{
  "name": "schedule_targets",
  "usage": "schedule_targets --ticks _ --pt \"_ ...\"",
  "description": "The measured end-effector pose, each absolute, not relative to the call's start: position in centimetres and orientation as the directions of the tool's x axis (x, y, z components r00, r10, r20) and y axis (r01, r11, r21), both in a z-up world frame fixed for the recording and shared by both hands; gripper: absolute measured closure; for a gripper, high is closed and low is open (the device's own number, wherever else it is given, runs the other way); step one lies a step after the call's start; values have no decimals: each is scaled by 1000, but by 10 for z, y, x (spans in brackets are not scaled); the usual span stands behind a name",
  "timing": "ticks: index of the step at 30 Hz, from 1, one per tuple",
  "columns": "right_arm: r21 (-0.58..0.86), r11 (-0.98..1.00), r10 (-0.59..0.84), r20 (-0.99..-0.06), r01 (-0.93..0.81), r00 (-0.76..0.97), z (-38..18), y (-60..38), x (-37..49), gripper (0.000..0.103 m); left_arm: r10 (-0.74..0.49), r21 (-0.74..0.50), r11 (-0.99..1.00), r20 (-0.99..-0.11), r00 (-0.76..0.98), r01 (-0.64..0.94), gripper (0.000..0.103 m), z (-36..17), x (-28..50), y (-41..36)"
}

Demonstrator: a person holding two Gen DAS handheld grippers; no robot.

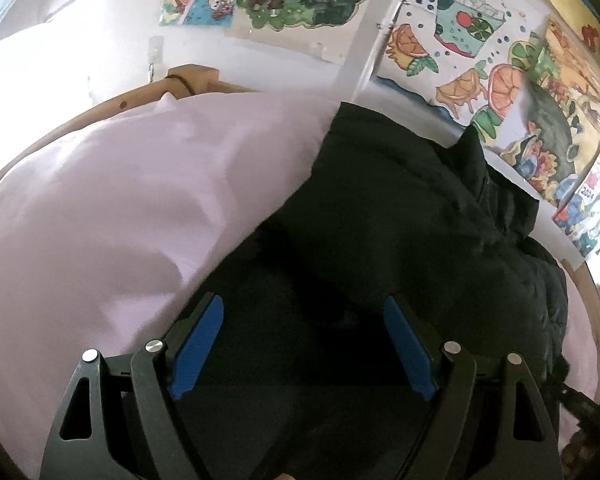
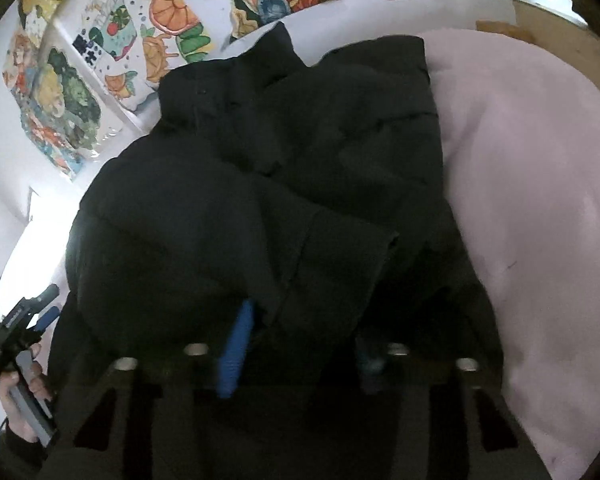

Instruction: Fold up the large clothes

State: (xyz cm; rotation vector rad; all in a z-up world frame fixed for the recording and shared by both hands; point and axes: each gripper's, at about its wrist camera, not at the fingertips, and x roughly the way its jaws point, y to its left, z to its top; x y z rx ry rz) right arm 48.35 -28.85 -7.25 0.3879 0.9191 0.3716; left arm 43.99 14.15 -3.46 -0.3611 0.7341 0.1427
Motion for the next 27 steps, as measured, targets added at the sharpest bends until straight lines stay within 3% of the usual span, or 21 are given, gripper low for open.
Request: schedule_targets --ticks 1,2,9,13,18,25,27 --pt "427 889 439 -685 -168 581 -64 -286 480 97 -1 -272 930 -674 738 -247 25 -34 442 143" --pt "384 904 415 -675 -190 611 -55 -285 477 98 0 -267 933 -670 742 -240 25 -33 443 144" --pt "217 960 272 -559 -178 783 -8 -297 467 98 45 -175 967 -596 802 -185 25 -21 455 128" --pt "148 980 197 -602 -134 774 -31 -292 484 98 97 -99 977 -586 804 -191 25 -26 477 121" --pt "-34 988 88 -683 -152 725 -84 -270 500 94 144 -17 979 -643 752 -202 24 -55 513 119" --pt "-85 978 76 -703 -189 707 -119 -265 513 91 138 -30 977 -666 733 -211 3 -83 523 127" --pt "-81 978 81 -699 -191 710 -128 -263 515 90 126 -46 976 -677 725 -213 1 -92 526 129"
